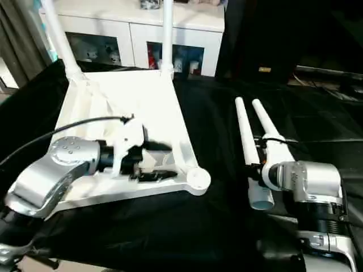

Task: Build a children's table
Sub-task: Pick table leg

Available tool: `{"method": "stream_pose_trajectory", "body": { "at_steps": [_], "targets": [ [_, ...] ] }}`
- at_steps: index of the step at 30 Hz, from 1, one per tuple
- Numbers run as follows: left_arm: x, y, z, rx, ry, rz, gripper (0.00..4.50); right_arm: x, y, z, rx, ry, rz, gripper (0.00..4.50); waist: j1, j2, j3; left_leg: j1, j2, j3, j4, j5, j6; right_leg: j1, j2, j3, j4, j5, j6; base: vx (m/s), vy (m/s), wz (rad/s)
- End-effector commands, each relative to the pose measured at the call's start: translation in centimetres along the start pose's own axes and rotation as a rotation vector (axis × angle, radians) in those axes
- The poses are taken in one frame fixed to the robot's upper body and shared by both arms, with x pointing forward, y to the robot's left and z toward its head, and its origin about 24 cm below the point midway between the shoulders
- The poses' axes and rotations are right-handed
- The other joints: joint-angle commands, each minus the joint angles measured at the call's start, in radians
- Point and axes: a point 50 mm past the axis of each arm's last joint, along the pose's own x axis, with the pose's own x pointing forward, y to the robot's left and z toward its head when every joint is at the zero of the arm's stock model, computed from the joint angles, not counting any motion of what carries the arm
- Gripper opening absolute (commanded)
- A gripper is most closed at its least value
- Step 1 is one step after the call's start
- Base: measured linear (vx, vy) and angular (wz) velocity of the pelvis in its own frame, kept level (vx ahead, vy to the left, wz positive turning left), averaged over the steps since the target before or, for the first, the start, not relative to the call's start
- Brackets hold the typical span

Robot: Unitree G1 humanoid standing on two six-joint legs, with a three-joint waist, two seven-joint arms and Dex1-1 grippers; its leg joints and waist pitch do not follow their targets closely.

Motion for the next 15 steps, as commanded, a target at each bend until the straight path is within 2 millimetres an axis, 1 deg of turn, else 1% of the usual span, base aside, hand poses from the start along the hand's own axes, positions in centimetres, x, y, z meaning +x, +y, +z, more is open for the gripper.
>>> {"method": "stream_pose_trajectory", "body": {
  "at_steps": [1,2,3,4,5,6,7,8,9,10,11,12,13,14,15],
  "targets": [
    [0.1,0.7,0.7,0.006,-0.037,0.038,3.96,-0.4,0.3,1.6,0.011,-0.118,0.037,1.95,-0.002,0.002,-0.066,0.025,0.055,-0.043,-0.065,-0.217,-0.068,0.036,-0.076,0.055,-0.095,-0.282,-0.153,0.000,0.000,0.00],
    [0.5,1.1,0.8,-0.023,-0.063,0.057,4.00,-0.5,0.7,2.2,0.027,-0.186,0.081,1.92,-0.003,-0.001,-0.066,0.025,0.055,-0.043,-0.066,-0.216,-0.064,0.037,-0.076,0.055,-0.096,-0.282,-0.153,0.000,0.000,0.00],
    [0.9,1.7,0.9,-0.052,-0.093,0.096,4.12,-0.7,1.2,2.7,0.039,-0.250,0.121,1.91,-0.003,0.001,-0.067,0.025,0.054,-0.042,-0.064,-0.213,-0.059,0.036,-0.076,0.056,-0.096,-0.274,-0.154,0.000,0.000,0.00],
    [1.2,2.1,1.0,-0.070,-0.112,0.124,4.26,-0.8,1.4,3.0,0.050,-0.287,0.144,1.90,-0.003,-0.001,-0.067,0.024,0.053,-0.040,-0.064,-0.209,-0.052,0.038,-0.076,0.056,-0.098,-0.271,-0.156,0.000,0.000,0.00],
    [1.5,2.5,0.8,-0.116,-0.092,0.138,4.35,-0.9,1.8,3.3,0.056,-0.327,0.173,1.89,0.000,-0.003,-0.071,0.023,0.054,-0.040,-0.062,-0.190,-0.041,0.041,-0.077,0.055,-0.092,-0.250,-0.161,0.000,0.000,0.00],
    [2.2,3.2,1.1,-0.247,-0.132,0.133,4.37,-1.2,3.0,3.9,0.065,-0.418,0.278,1.89,0.001,-0.001,-0.072,0.022,0.054,-0.041,-0.062,-0.184,-0.037,0.040,-0.078,0.054,-0.091,-0.244,-0.164,0.000,0.000,0.00],
    [2.6,3.6,1.2,-0.295,-0.155,0.142,4.38,-1.4,3.6,4.2,0.063,-0.468,0.336,1.89,0.002,-0.003,-0.073,0.018,0.050,-0.039,-0.058,-0.173,-0.025,0.043,-0.079,0.053,-0.092,-0.235,-0.170,0.000,0.000,0.00],
    [3.0,4.1,1.3,-0.342,-0.175,0.156,4.44,-1.7,4.4,4.4,0.054,-0.514,0.402,1.89,0.003,-0.003,-0.075,0.014,0.050,-0.039,-0.057,-0.158,-0.010,0.047,-0.079,0.052,-0.090,-0.215,-0.174,0.000,0.000,0.00],
    [3.3,4.3,1.3,-0.369,-0.181,0.168,4.48,-1.8,4.8,4.6,0.046,-0.542,0.441,1.88,0.004,-0.004,-0.077,0.012,0.051,-0.042,-0.058,-0.141,-0.002,0.049,-0.079,0.051,-0.087,-0.193,-0.177,0.000,0.000,0.00],
    [3.6,4.7,1.5,-0.402,-0.195,0.185,4.50,-2.1,5.6,4.7,0.041,-0.562,0.508,1.88,0.005,0.000,-0.078,0.011,0.053,-0.043,-0.057,-0.118,0.013,0.048,-0.076,0.050,-0.083,-0.150,-0.184,0.000,0.000,0.00],
    [3.9,4.9,1.5,-0.422,-0.206,0.197,4.50,-2.3,6.0,4.7,0.039,-0.574,0.550,1.88,0.005,0.000,-0.079,0.012,0.051,-0.041,-0.056,-0.109,0.030,0.048,-0.073,0.050,-0.082,-0.115,-0.196,0.000,0.000,0.00],
    [4.2,5.2,1.7,-0.457,-0.228,0.202,4.50,-2.6,6.7,4.7,0.041,-0.592,0.610,1.88,0.006,0.000,-0.082,0.012,0.052,-0.042,-0.055,-0.098,0.037,0.050,-0.074,0.050,-0.078,-0.094,-0.202,0.000,0.000,0.00],
    [4.2,5.2,1.7,-0.457,-0.228,0.202,4.50,-2.6,6.7,4.7,0.041,-0.592,0.610,1.88,0.006,0.000,-0.082,0.012,0.052,-0.042,-0.055,-0.098,0.037,0.050,-0.074,0.050,-0.078,-0.094,-0.202,0.000,0.000,0.00],
    [4.7,5.5,2.2,-0.527,-0.280,0.186,4.50,-3.2,7.8,4.6,0.023,-0.610,0.713,1.88,0.011,0.004,-0.087,0.010,0.050,-0.039,-0.049,-0.068,0.068,0.049,-0.074,0.048,-0.072,-0.029,-0.230,0.000,0.000,0.00],
    [5.0,5.5,2.5,-0.562,-0.314,0.165,4.50,-3.5,8.5,4.3,-0.008,-0.611,0.768,1.88,0.009,0.002,-0.087,0.008,0.052,-0.041,-0.050,-0.063,0.075,0.050,-0.074,0.047,-0.071,-0.016,-0.235,0.000,0.000,0.00]
  ]
}}
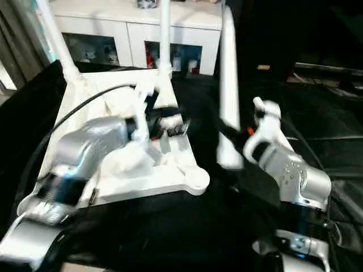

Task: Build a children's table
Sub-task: Pick table leg

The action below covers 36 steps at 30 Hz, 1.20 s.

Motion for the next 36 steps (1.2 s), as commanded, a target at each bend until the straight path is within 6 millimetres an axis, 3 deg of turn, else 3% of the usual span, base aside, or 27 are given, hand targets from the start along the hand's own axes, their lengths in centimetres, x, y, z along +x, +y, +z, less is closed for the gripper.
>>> {"method": "stream_pose_trajectory", "body": {
  "at_steps": [1,3,7,10,13,21,24,36],
  "targets": [
    [0.6,-0.3,0.9,-0.074,-0.051,-0.035,4.50,0.2,1.9,0.2,-0.031,-0.015,0.145,1.88,0.008,-0.003,-0.085,0.020,0.052,-0.039,-0.049,-0.062,0.078,0.060,-0.075,0.048,-0.068,-0.005,-0.240,0.000,0.000,0.00],
    [1.2,-0.8,1.3,-0.110,-0.074,-0.072,4.50,0.4,3.0,-0.2,-0.039,-0.013,0.223,1.88,0.009,-0.004,-0.083,0.020,0.054,-0.039,-0.050,-0.079,0.079,0.059,-0.077,0.048,-0.073,-0.026,-0.243,0.000,0.000,0.00],
    [1.6,-0.9,1.3,-0.137,-0.077,-0.075,4.50,0.6,3.6,-0.4,-0.041,-0.005,0.268,1.88,0.009,-0.003,-0.076,0.023,0.057,-0.042,-0.056,-0.127,0.045,0.058,-0.081,0.048,-0.086,-0.129,-0.224,0.000,0.000,0.00],
    [1.7,-1.3,1.9,-0.202,-0.136,-0.122,4.50,0.8,4.0,-1.0,-0.066,0.030,0.291,1.88,0.008,-0.004,-0.075,0.022,0.057,-0.043,-0.057,-0.134,0.029,0.059,-0.082,0.049,-0.088,-0.156,-0.213,0.000,0.000,0.00],
    [1.7,-1.7,2.5,-0.223,-0.163,-0.171,4.50,0.8,3.9,-1.1,-0.074,0.039,0.295,1.88,0.008,-0.010,-0.075,0.022,0.057,-0.043,-0.058,-0.129,0.030,0.058,-0.082,0.049,-0.088,-0.158,-0.208,0.000,0.000,0.00],
    [1.8,-1.5,2.1,-0.218,-0.145,-0.124,4.50,0.9,4.0,-1.0,-0.114,0.056,0.281,1.88,0.007,-0.009,-0.074,0.020,0.057,-0.043,-0.058,-0.120,0.036,0.057,-0.081,0.050,-0.089,-0.163,-0.193,0.000,0.000,0.00],
    [2.0,-1.0,1.9,-0.224,-0.124,-0.028,4.15,1.2,3.9,-1.0,-0.157,0.068,0.244,1.88,0.006,-0.004,-0.074,0.020,0.059,-0.045,-0.059,-0.128,0.027,0.057,-0.080,0.049,-0.089,-0.165,-0.190,0.000,0.000,0.00],
    [2.1,-0.9,2.0,-0.247,-0.129,0.039,3.22,1.6,4.4,-0.9,-0.196,0.062,0.207,1.88,0.001,-0.004,-0.074,0.020,0.056,-0.044,-0.059,-0.134,0.033,0.058,-0.078,0.049,-0.092,-0.156,-0.191,0.000,0.000,0.00]
  ]
}}
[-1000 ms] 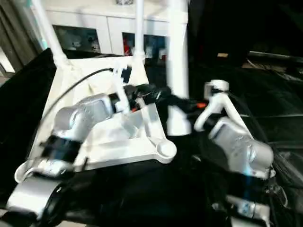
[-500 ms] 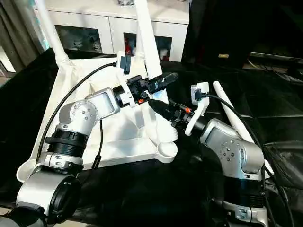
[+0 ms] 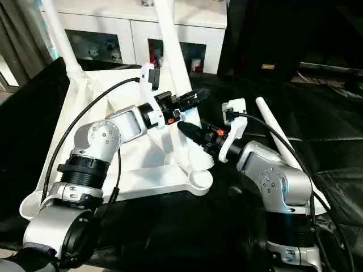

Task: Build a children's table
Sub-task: Pick table leg

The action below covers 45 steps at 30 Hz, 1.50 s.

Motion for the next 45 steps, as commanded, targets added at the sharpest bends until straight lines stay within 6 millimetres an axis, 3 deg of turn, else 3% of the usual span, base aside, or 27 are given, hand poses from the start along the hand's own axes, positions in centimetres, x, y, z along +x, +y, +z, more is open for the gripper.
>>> {"method": "stream_pose_trajectory", "body": {
  "at_steps": [1,4,7,8,14,22,25,32,33,39,45],
  "targets": [
    [0.2,-0.4,0.6,0.014,-0.004,0.001,3.13,0.2,0.7,0.9,-0.048,-0.031,0.011,1.88,0.001,-0.006,-0.074,0.021,0.056,-0.043,-0.060,-0.130,0.034,0.055,-0.078,0.050,-0.088,-0.157,-0.192,0.000,0.000,0.00],
    [0.1,-0.4,0.6,0.011,-0.003,0.003,2.90,0.4,0.9,0.9,-0.052,-0.031,0.012,1.88,0.001,-0.003,-0.074,0.022,0.057,-0.043,-0.061,-0.132,0.033,0.055,-0.078,0.050,-0.088,-0.160,-0.192,0.000,0.000,0.00],
    [0.0,-0.3,0.6,0.009,-0.003,0.002,2.70,0.5,1.0,0.8,-0.053,-0.031,0.014,1.88,0.000,-0.005,-0.074,0.022,0.057,-0.043,-0.062,-0.131,0.034,0.055,-0.077,0.050,-0.087,-0.152,-0.191,0.000,0.000,0.00],
    [0.0,-0.3,0.6,0.013,-0.003,0.000,2.59,0.6,1.1,0.7,-0.055,-0.029,0.016,1.88,-0.001,-0.010,-0.074,0.022,0.057,-0.042,-0.062,-0.132,0.035,0.054,-0.077,0.050,-0.088,-0.157,-0.191,0.000,0.000,0.00],
    [-0.1,-0.2,0.9,0.031,-0.013,-0.003,2.16,1.0,1.3,0.8,-0.067,-0.016,0.019,1.88,-0.001,-0.010,-0.072,0.021,0.057,-0.042,-0.062,-0.127,0.034,0.053,-0.078,0.051,-0.089,-0.175,-0.183,0.000,0.000,0.00],
    [-0.4,-0.4,1.5,0.069,-0.003,-0.057,1.99,1.0,1.1,1.1,-0.074,-0.016,0.015,1.88,0.000,-0.021,-0.071,0.021,0.057,-0.041,-0.063,-0.120,0.037,0.052,-0.080,0.052,-0.089,-0.189,-0.174,0.000,0.000,0.00],
    [-0.9,-0.9,1.5,0.171,0.057,-0.169,1.98,0.8,1.4,1.1,-0.030,-0.006,0.092,2.58,0.003,-0.017,-0.072,0.023,0.057,-0.042,-0.065,-0.111,0.043,0.051,-0.080,0.053,-0.089,-0.197,-0.164,0.000,0.000,0.00],
    [-2.3,-2.0,2.0,0.275,0.199,-0.434,1.95,-1.6,2.1,1.0,-0.036,0.123,0.269,2.99,0.009,-0.012,-0.074,0.024,0.061,-0.040,-0.064,-0.080,0.052,0.054,-0.080,0.053,-0.075,-0.109,-0.194,0.000,0.000,0.00],
    [-2.3,-2.4,2.1,0.282,0.214,-0.475,1.94,-2.0,1.9,0.8,-0.041,0.158,0.276,3.03,0.008,-0.006,-0.075,0.024,0.061,-0.039,-0.062,-0.088,0.046,0.055,-0.081,0.052,-0.076,-0.096,-0.210,0.000,0.000,0.00],
    [-1.8,-3.6,2.6,0.243,0.189,-0.568,1.93,-2.2,1.7,0.5,-0.033,0.209,0.280,3.04,0.008,-0.003,-0.074,0.023,0.061,-0.040,-0.061,-0.111,0.032,0.057,-0.083,0.052,-0.078,-0.110,-0.232,0.000,0.000,0.00],
    [-1.4,-4.1,2.7,0.221,0.159,-0.608,1.93,-1.9,2.1,0.1,-0.010,0.228,0.313,3.04,0.010,-0.007,-0.075,0.023,0.060,-0.041,-0.060,-0.108,0.035,0.060,-0.083,0.051,-0.079,-0.120,-0.233,0.000,0.000,0.00]
  ]
}}
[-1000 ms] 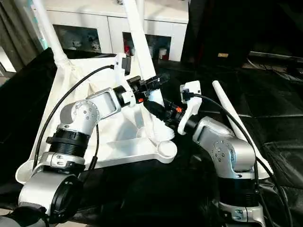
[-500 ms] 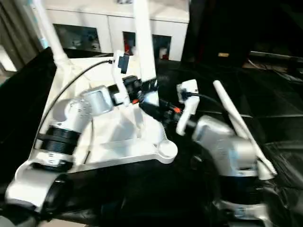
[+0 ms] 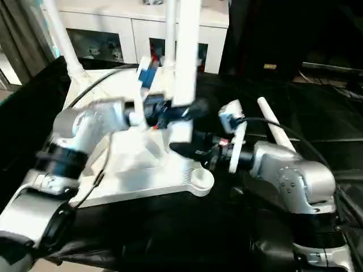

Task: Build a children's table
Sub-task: Pick table leg

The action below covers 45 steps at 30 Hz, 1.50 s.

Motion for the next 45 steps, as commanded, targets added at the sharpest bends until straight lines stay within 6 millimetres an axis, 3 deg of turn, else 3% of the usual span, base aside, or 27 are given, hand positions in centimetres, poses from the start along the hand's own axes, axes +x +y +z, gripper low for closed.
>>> {"method": "stream_pose_trajectory", "body": {
  "at_steps": [1,6,7,10,12,20,21,28,30,34,35,38,41,43,45],
  "targets": [
    [0.5,-0.7,1.2,0.030,-0.036,-0.056,1.93,0.1,0.0,-0.3,0.011,0.027,-0.009,3.04,0.003,-0.007,-0.076,0.023,0.061,-0.042,-0.058,-0.105,0.034,0.058,-0.082,0.051,-0.072,-0.118,-0.233,0.000,0.000,0.00],
    [0.6,-1.0,1.1,0.029,-0.022,-0.087,1.92,0.2,-0.1,-0.4,0.020,0.027,-0.010,3.04,0.003,-0.006,-0.077,0.024,0.061,-0.041,-0.057,-0.093,0.042,0.058,-0.082,0.051,-0.070,-0.099,-0.238,0.000,0.000,0.00],
    [0.5,-1.1,1.0,0.027,-0.019,-0.093,1.91,0.2,-0.1,-0.3,0.021,0.025,-0.012,2.75,0.004,-0.007,-0.077,0.024,0.061,-0.041,-0.057,-0.094,0.043,0.058,-0.081,0.051,-0.070,-0.099,-0.239,0.000,0.000,0.00],
    [0.5,-1.2,0.9,0.023,-0.017,-0.102,1.91,0.3,-0.3,-0.2,0.025,0.018,-0.019,2.68,0.004,-0.007,-0.077,0.023,0.061,-0.041,-0.057,-0.101,0.042,0.058,-0.083,0.051,-0.071,-0.110,-0.239,0.000,0.000,0.00],
    [0.5,-1.2,0.9,0.021,-0.019,-0.102,1.91,0.3,-0.3,-0.2,0.026,0.017,-0.020,2.27,0.004,-0.006,-0.076,0.024,0.061,-0.041,-0.057,-0.101,0.038,0.057,-0.082,0.051,-0.071,-0.115,-0.236,0.000,0.000,0.00],
    [0.5,-0.9,1.0,0.019,-0.032,-0.056,1.91,0.6,-0.3,-0.3,0.029,0.009,-0.029,1.98,0.006,-0.004,-0.078,0.023,0.061,-0.041,-0.056,-0.092,0.037,0.058,-0.082,0.051,-0.068,-0.097,-0.237,0.000,0.000,0.00],
    [0.5,-0.7,1.0,0.021,-0.034,-0.034,2.47,0.6,-0.4,-0.3,0.028,0.008,-0.031,1.96,0.006,-0.004,-0.079,0.024,0.061,-0.041,-0.056,-0.092,0.037,0.058,-0.082,0.051,-0.068,-0.094,-0.237,0.000,0.000,0.00],
    [0.2,0.0,1.3,0.014,-0.096,0.055,3.05,0.7,-0.5,-0.1,0.025,-0.002,-0.047,1.95,0.008,-0.008,-0.079,0.023,0.060,-0.041,-0.055,-0.090,0.040,0.060,-0.082,0.051,-0.069,-0.087,-0.239,0.000,0.000,0.00],
    [0.2,0.0,1.3,0.012,-0.095,0.053,2.59,0.7,-0.6,-0.1,0.024,-0.003,-0.047,1.95,0.008,-0.008,-0.079,0.022,0.059,-0.041,-0.054,-0.087,0.043,0.060,-0.082,0.051,-0.069,-0.091,-0.235,0.000,0.000,0.00],
    [0.2,0.0,1.3,0.010,-0.094,0.056,2.51,0.8,-0.6,0.0,0.022,-0.004,-0.048,1.95,0.008,-0.006,-0.079,0.023,0.061,-0.042,-0.055,-0.088,0.044,0.058,-0.082,0.050,-0.069,-0.095,-0.233,0.000,0.000,0.00],
    [0.2,0.0,1.3,0.011,-0.094,0.058,2.10,0.8,-0.6,0.0,0.022,-0.004,-0.049,1.94,0.008,-0.006,-0.079,0.024,0.060,-0.041,-0.055,-0.090,0.042,0.058,-0.081,0.050,-0.069,-0.097,-0.234,0.000,0.000,0.00],
    [0.2,0.2,1.5,0.004,-0.108,0.077,2.19,0.9,-0.7,0.1,0.017,-0.007,-0.055,1.94,0.008,-0.005,-0.079,0.024,0.060,-0.041,-0.055,-0.094,0.038,0.058,-0.082,0.051,-0.070,-0.100,-0.232,0.000,0.000,0.00],
    [0.3,0.1,1.5,0.003,-0.107,0.070,1.90,0.8,-0.8,0.1,0.005,-0.010,-0.064,1.94,0.010,-0.005,-0.079,0.023,0.060,-0.042,-0.055,-0.088,0.039,0.059,-0.082,0.051,-0.068,-0.090,-0.232,0.000,0.000,0.00],
    [0.4,0.1,1.6,0.003,-0.105,0.065,1.90,0.8,-0.8,0.2,-0.013,-0.015,-0.071,2.50,0.009,-0.005,-0.080,0.023,0.060,-0.042,-0.054,-0.089,0.039,0.059,-0.082,0.050,-0.068,-0.085,-0.234,0.000,0.000,0.00],
    [0.5,-0.1,1.6,0.009,-0.096,0.053,1.88,0.8,-0.6,0.3,0.007,-0.026,-0.046,2.64,0.009,-0.005,-0.079,0.024,0.060,-0.042,-0.055,-0.091,0.041,0.059,-0.082,0.050,-0.069,-0.088,-0.234,0.000,0.000,0.00]
  ]
}}
